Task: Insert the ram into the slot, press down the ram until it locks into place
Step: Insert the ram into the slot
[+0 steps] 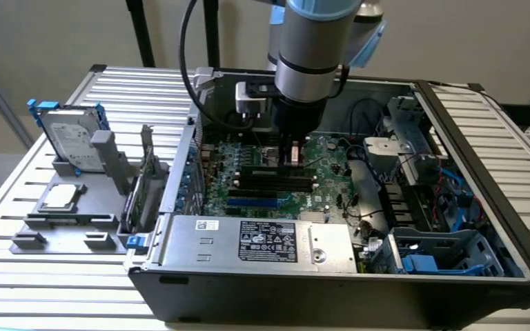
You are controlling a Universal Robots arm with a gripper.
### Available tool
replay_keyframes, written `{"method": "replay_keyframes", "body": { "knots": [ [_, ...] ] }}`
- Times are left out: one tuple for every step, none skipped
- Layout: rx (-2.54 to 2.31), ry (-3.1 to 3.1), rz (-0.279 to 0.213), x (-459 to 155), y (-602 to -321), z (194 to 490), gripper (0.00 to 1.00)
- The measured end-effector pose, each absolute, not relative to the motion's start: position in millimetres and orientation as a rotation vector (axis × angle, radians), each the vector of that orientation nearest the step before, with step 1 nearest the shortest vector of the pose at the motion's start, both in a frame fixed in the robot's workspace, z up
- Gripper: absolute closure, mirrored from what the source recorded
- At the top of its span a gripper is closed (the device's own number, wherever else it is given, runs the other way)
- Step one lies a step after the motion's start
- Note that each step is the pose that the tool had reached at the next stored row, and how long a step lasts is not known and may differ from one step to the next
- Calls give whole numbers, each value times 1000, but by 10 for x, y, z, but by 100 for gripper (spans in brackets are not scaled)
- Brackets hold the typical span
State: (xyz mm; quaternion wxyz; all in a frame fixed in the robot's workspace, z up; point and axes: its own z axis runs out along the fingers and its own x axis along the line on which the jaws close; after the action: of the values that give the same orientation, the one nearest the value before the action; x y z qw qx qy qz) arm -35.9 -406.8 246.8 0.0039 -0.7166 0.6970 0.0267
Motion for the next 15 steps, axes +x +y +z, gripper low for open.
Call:
{"method": "replay_keyframes", "body": {
  "knots": [
    [-2245, 2184, 82, -359, -4068, 2463, 87],
    [-2245, 2183, 81, -360, -4068, 2457, 87],
    [-2244, 2183, 80, -360, -4068, 2450, 87],
    [-2244, 2182, 79, -360, -4068, 2444, 87],
    [-2244, 2182, 78, -360, -4068, 2438, 87],
    [-2243, 2182, 77, -362, -4068, 2433, 87],
    [-2243, 2181, 76, -363, -4068, 2428, 87],
    [-2242, 2181, 75, -365, -4068, 2422, 87],
    [-2242, 2181, 74, -367, -4068, 2418, 87],
    [-2242, 2181, 74, -370, -4068, 2413, 87],
    [-2242, 2180, 73, -372, -4068, 2408, 87],
    [-2242, 2180, 72, -374, -4068, 2403, 87],
    [-2242, 2181, 72, -376, -4068, 2398, 87],
    [-2243, 2181, 71, -378, -4068, 2393, 87],
    [-2243, 2181, 70, -379, -4068, 2388, 87]
  ]
}}
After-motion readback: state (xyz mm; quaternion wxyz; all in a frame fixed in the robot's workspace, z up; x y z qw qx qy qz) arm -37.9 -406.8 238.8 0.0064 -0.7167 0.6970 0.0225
